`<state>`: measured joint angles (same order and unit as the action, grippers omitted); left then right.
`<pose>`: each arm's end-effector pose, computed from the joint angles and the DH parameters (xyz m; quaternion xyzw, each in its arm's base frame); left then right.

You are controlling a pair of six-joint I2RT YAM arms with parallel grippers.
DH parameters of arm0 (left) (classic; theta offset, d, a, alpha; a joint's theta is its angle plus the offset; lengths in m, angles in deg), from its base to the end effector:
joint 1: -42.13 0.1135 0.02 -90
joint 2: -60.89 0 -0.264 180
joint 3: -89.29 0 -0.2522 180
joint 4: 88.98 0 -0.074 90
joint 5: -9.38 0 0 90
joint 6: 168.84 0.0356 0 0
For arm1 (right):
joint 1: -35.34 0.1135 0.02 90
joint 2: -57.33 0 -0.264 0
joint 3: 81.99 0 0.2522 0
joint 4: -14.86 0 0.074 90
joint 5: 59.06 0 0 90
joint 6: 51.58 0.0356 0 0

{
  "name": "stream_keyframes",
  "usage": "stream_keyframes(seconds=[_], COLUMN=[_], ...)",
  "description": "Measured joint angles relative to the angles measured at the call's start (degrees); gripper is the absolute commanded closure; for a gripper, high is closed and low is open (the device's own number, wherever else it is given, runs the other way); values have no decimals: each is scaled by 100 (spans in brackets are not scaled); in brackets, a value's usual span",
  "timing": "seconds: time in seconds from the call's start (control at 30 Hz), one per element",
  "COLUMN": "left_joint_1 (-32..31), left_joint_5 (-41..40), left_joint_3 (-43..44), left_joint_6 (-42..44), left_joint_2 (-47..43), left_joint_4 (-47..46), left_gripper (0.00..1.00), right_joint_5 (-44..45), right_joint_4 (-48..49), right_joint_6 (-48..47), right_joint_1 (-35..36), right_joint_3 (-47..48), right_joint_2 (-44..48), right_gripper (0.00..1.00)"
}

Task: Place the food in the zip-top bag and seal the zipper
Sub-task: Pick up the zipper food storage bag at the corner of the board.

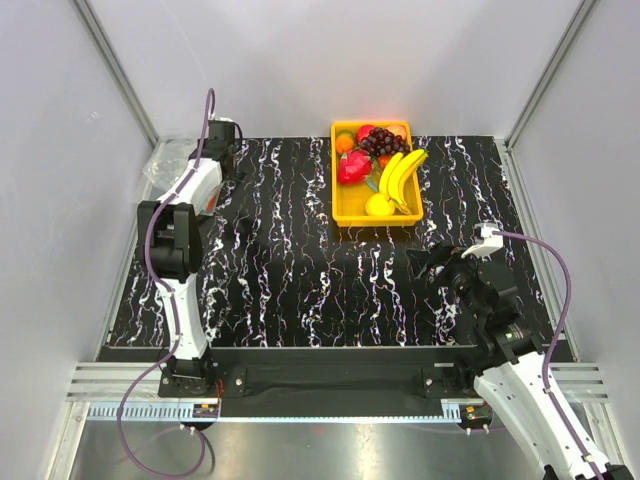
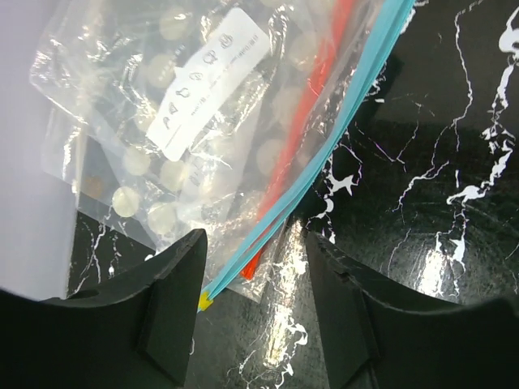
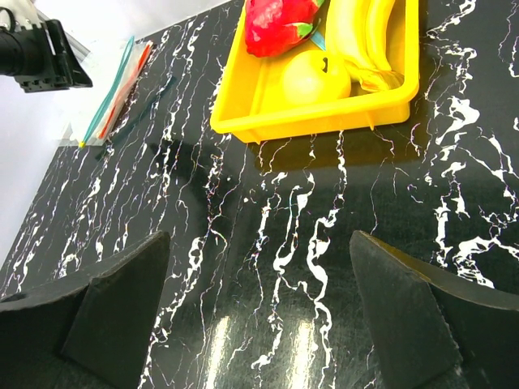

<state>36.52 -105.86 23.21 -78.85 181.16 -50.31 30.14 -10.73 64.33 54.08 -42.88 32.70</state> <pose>0.4780 -0.0317 0.2385 -0.0394 0.9046 0.1833 0.3827 0.1246 0.0428 0.2655 0.0439 0.7710 0.2463 0.5857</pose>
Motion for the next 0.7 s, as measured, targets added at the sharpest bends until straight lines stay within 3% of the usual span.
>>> stream_keyframes(seconds=[0.13, 0.2, 0.27, 0.4, 0.6, 0.7], left_joint_1=[37, 37, 42, 52, 149, 254], left_joint_5=[173, 260, 376, 529, 535, 531], left_joint_3=[0, 0, -2, -7, 61, 111], left_joint_6=[22, 26, 61, 144, 197, 203], left_joint_2=[116, 164, 184, 188, 498, 739], left_joint_4=[33, 59, 96, 96, 114, 168], left_gripper=[46, 39, 26, 23, 36, 53], right_joint_5=[0, 0, 0, -22, -39, -46], right_joint_4=[0, 0, 0, 2, 0, 2], right_joint_6=[0, 0, 0, 2, 4, 9], right_joint_1=[0, 0, 0, 0, 0, 0], right_joint_3=[0, 0, 0, 0, 0, -13], right_joint_2=[17, 20, 17, -13, -44, -35], right_gripper=[0, 0, 0, 0, 0, 0])
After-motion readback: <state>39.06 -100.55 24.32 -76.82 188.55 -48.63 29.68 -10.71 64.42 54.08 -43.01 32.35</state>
